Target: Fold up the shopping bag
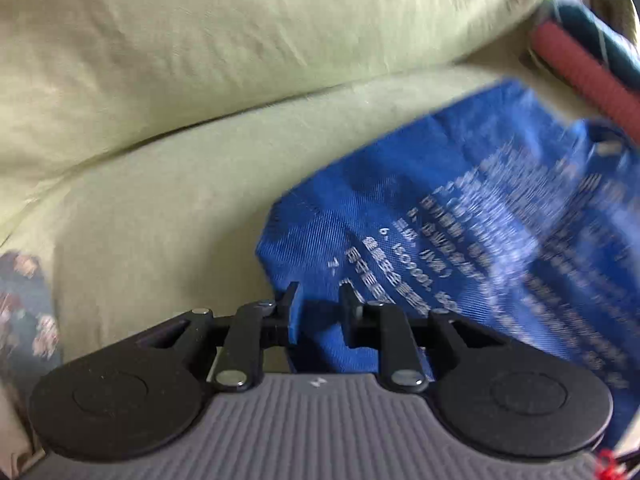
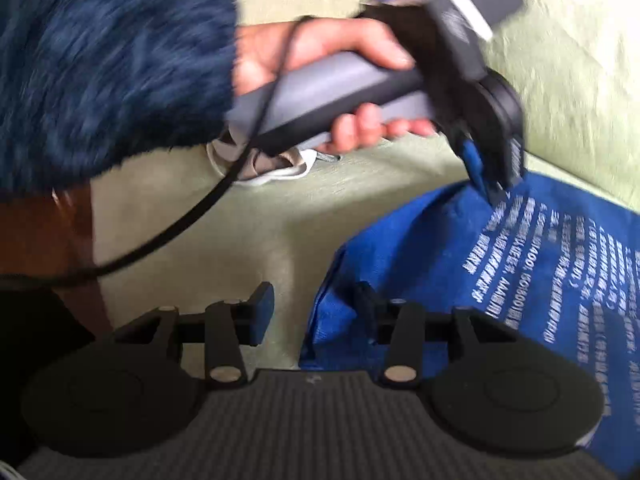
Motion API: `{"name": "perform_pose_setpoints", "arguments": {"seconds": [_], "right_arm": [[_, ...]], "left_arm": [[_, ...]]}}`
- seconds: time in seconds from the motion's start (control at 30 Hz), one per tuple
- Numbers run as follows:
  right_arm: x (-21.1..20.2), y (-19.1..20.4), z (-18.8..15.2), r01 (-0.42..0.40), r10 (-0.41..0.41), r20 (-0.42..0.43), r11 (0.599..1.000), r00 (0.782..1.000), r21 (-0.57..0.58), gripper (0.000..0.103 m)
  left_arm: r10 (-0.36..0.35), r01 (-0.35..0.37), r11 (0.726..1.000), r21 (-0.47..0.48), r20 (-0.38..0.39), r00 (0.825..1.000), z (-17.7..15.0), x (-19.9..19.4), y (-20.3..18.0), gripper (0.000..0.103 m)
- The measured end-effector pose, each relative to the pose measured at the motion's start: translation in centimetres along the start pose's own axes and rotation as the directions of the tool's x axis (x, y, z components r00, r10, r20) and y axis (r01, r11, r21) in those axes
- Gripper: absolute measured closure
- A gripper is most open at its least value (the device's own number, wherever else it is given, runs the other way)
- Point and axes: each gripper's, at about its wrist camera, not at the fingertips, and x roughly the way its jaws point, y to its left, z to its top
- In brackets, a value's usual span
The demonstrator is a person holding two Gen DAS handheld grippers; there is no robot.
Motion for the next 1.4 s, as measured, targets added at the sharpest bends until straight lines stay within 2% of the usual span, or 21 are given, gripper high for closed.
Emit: {"name": "perform_pose_setpoints", "arguments": {"seconds": [0.1,0.2,0.23,0.3,0.33,0.4,0.43,0.53,0.57,0.6,0.67,0.77,0.83,0.87,0.93,1.03,1.2,1.27,1.3,1.37,1.4], "right_arm": [[-4.5,-1.8,-0.7,0.025,-0.028,0.044,0.998,0.999,0.061,0.066],[-8.7,-3.9,-2.0,0.105,-0.113,0.064,0.987,0.992,0.12,0.066],[-10.1,-5.2,-2.4,0.159,-0.171,0.073,0.977,0.983,0.141,0.066],[-12.9,-8.3,-3.0,0.286,-0.306,0.09,0.941,0.948,0.182,0.066],[-12.9,-9.3,-3.1,0.322,-0.344,0.089,0.927,0.935,0.194,0.065],[-13.5,-13.0,-4.3,0.43,-0.45,0.041,0.874,0.892,0.227,0.065],[-13.5,-14.6,-4.8,0.465,-0.482,0.013,0.852,0.876,0.241,0.064],[-13.9,-18.4,-8.9,0.485,-0.473,-0.12,0.812,0.873,0.324,0.065],[-14.8,-18.7,-9.6,0.483,-0.471,-0.122,0.808,0.874,0.338,0.065],[-15.9,-18.6,-9.9,0.477,-0.471,-0.108,0.808,0.876,0.347,0.066],[-17.6,-18.1,-9.9,0.48,-0.481,-0.088,0.809,0.872,0.339,0.065],[-20.6,-16.6,-9.4,0.492,-0.501,-0.043,0.825,0.864,0.278,0.063],[-20.6,-16.2,-9.2,0.499,-0.501,-0.047,0.841,0.864,0.211,0.062],[-20.8,-16.2,-9.3,0.506,-0.502,-0.064,0.849,0.863,0.155,0.062],[-21.2,-15.9,-9.4,0.517,-0.513,-0.1,0.855,0.853,0.025,0.062],[-20.4,-15.6,-8.8,0.521,-0.539,-0.129,0.84,0.832,-0.148,0.062],[-18.5,-15.1,-8.1,0.451,-0.528,-0.121,0.806,0.841,-0.384,0.062],[-17.7,-14.6,-7.7,0.407,-0.506,-0.119,0.793,0.854,-0.453,0.061],[-17.1,-14.6,-7.6,0.383,-0.495,-0.13,0.79,0.859,-0.479,0.057],[-16.5,-14.5,-7.4,0.347,-0.487,-0.157,0.781,0.859,-0.52,0.056],[-16.4,-14.6,-7.3,0.337,-0.481,-0.168,0.784,0.86,-0.521,0.055]], "left_arm": [[-0.004,0.003,1.0,0.023,0.044,0.999,-2.0,-3.8,-1.5,0.085],[-0.021,0.016,0.997,0.074,0.072,0.997,-4.5,-7.1,-4.1,0.085],[-0.027,0.02,0.996,0.091,0.081,0.996,-5.4,-8.2,-5.0,0.085],[-0.019,0.011,0.99,0.14,0.058,0.998,-7.2,-8.6,-6.7,0.085],[0.001,-0.004,0.99,0.142,0.027,1.0,-8.3,-7.9,-7.2,0.085],[0.038,-0.034,0.994,0.108,-0.039,0.999,-10.3,-6.2,-7.2,0.085],[0.035,-0.032,0.997,0.065,-0.032,0.999,-11.0,-5.9,-6.6,0.085],[0.032,-0.031,0.997,-0.073,0.006,0.999,-12.4,-5.5,-4.7,0.083],[0.046,-0.046,0.996,-0.083,-0.006,0.999,-12.1,-5.6,-4.6,0.086],[0.059,-0.061,0.994,-0.092,-0.018,0.998,-11.8,-5.8,-4.6,0.095],[0.104,-0.104,0.994,-0.03,0.001,0.995,-10.9,-7.4,-5.8,0.095],[0.117,-0.129,0.981,0.146,0.084,0.99,-8.7,-10.7,-10.1,0.09],[0.09,-0.116,0.965,0.237,0.12,0.989,-7.7,-11.4,-12.8,0.075],[0.072,-0.106,0.953,0.284,0.128,0.989,-7.3,-11.4,-14.3,0.073],[0.044,-0.088,0.926,0.368,0.127,0.991,-6.9,-10.7,-17.4,0.071],[0.056,-0.09,0.897,0.432,0.091,0.994,-7.1,-8.6,-20.0,0.071],[0.107,-0.126,0.816,0.565,0.067,0.992,-8.4,-5.5,-23.6,0.069],[0.151,-0.169,0.767,0.619,0.082,0.985,-8.7,-4.4,-24.3,0.069],[0.16,-0.18,0.747,0.64,0.091,0.983,-8.9,-4.2,-24.4,0.071],[0.166,-0.189,0.728,0.66,0.098,0.981,-9.1,-4.0,-24.4,0.097],[0.164,-0.187,0.723,0.665,0.098,0.982,-9.1,-4.0,-24.3,0.102]]}}
